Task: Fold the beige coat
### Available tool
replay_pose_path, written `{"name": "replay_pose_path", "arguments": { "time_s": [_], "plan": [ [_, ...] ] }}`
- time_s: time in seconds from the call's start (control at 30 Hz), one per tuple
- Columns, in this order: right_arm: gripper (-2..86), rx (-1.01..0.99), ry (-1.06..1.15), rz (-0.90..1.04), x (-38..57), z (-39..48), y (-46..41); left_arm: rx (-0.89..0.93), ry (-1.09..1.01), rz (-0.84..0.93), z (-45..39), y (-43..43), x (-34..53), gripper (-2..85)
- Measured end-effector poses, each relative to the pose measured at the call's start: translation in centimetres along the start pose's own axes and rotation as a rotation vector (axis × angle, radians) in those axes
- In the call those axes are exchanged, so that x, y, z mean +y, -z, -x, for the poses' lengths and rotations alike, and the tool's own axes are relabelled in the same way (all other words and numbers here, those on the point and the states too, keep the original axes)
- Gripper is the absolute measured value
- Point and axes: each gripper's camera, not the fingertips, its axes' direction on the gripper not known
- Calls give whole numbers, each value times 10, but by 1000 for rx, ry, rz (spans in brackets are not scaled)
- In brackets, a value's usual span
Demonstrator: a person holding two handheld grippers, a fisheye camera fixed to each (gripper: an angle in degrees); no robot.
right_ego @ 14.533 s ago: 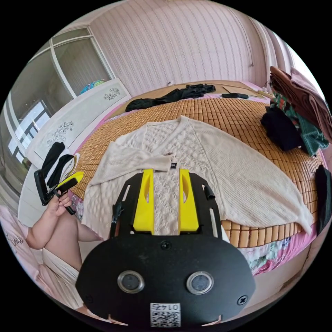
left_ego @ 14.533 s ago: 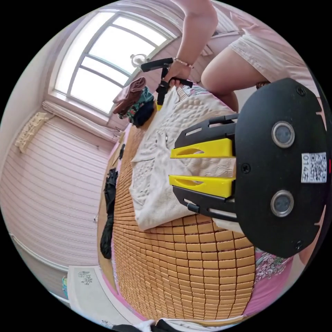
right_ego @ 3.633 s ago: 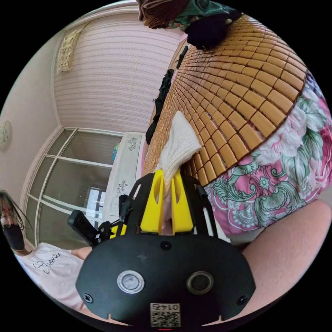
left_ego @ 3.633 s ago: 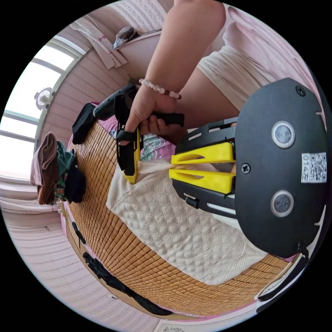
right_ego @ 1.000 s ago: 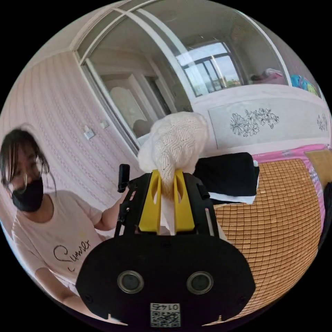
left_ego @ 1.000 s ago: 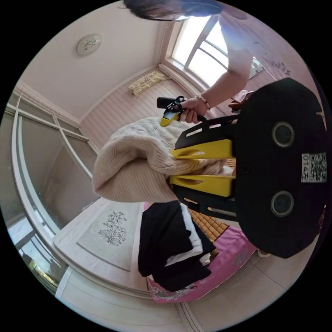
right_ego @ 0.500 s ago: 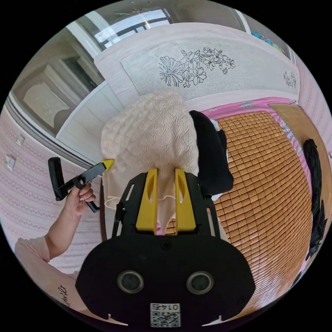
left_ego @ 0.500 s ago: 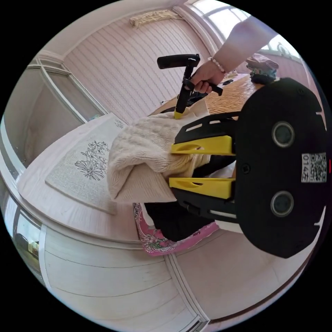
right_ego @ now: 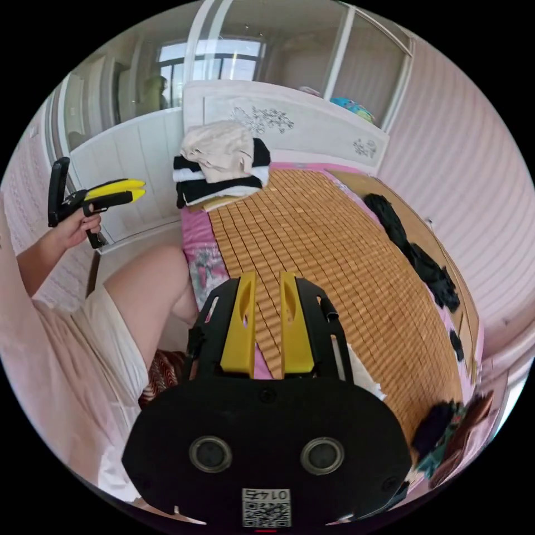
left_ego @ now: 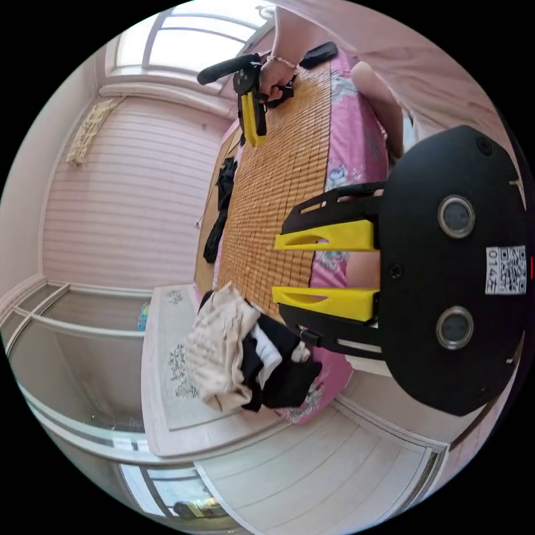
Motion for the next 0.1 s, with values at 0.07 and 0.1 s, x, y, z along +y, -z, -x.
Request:
{"name": "replay_pose_path", "arguments": {
  "time_s": [0.07,0.1],
  "plan": [
    [70,53,-70,25,45,-11,32,104,-62,15,-76,-11,13,104],
    [70,84,-124,40,70,-19,52,129,-80,16,-95,-14,15,106]
  ]
}}
